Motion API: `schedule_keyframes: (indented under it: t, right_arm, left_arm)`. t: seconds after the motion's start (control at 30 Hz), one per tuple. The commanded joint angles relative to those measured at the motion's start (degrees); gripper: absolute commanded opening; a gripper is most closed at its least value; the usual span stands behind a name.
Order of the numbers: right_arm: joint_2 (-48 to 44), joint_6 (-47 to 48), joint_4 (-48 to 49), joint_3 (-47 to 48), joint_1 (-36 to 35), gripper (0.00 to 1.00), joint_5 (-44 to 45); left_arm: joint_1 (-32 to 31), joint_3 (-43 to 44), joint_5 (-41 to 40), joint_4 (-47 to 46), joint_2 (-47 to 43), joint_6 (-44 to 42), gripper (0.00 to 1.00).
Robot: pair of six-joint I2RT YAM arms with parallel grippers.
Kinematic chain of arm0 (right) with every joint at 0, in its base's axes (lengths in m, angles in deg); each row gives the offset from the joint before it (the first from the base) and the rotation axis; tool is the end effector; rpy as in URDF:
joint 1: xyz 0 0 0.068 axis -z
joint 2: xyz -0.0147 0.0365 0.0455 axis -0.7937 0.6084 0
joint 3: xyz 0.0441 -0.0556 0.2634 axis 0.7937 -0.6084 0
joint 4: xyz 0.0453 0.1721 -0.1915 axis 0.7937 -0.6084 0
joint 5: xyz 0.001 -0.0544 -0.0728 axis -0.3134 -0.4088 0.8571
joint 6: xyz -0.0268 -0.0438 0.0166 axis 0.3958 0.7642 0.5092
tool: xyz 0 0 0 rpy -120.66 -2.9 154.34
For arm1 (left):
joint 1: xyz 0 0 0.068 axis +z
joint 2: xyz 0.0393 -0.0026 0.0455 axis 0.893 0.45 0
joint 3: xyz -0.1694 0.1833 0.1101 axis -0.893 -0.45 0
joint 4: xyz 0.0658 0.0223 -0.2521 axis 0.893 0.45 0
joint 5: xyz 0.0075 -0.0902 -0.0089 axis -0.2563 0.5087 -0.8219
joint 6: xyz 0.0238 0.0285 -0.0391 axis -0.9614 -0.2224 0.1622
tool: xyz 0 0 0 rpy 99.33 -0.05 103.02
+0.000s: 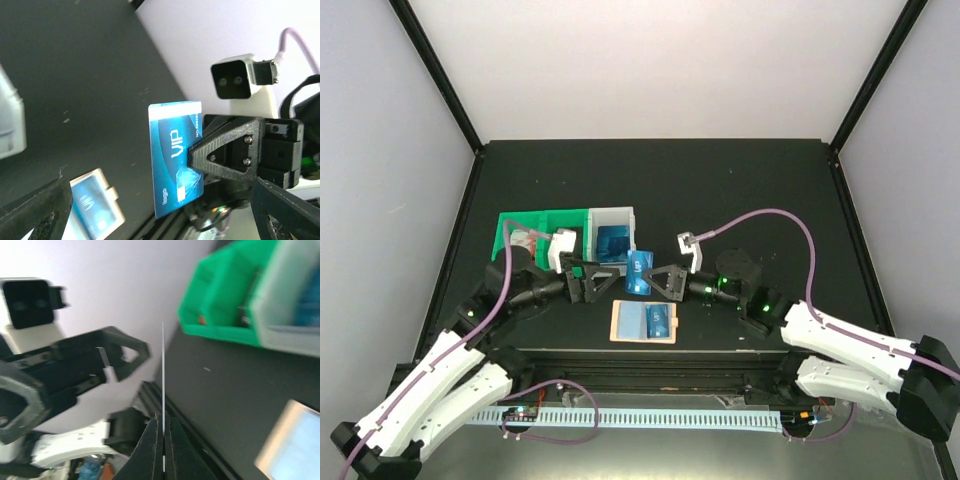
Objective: Put the credit cards into the card holder
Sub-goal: Adjust the credit card, then insert the credit card into the card holder.
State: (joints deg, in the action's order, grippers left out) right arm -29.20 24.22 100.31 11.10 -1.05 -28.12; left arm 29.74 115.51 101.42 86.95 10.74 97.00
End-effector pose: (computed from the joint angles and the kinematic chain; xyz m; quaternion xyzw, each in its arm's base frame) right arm 0.1282 0.1936 0.2794 -0.0865 0.7491 0.6029 0.2605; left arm 0.1133 -0.0950 0.3093 0.0958 0.7870 -0.5029 0.3444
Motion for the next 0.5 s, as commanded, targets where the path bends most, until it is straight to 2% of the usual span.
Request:
schedule_keyframes:
  t: [0.0, 0.17, 0.27, 0.47]
  right_arm:
    - [2.0, 0.6, -10.1, -4.5, 0.0, 0.01, 8.4]
    - [6.2, -3.3, -6.0, -11.1, 0.0, 0.01, 9.3]
    - [7.1, -5.3, -2.2, -14.6, 0.0, 0.01, 9.6]
    - [10.7, -5.9, 6.9, -18.7, -0.2, 0.01, 6.1]
  left_arm:
    - [-0.2, -5.1, -5.4, 3.8, -0.1, -5.0, 0.99]
    - [-0.3, -10.9, -3.7, -0.4, 2.4, -4.6, 0.97]
    - [-0.4, -15.3, -3.5, -5.5, 4.3, -2.2, 0.89]
    - [-0.8, -21.0, -4.9, -9.3, 8.2, 2.7, 0.73]
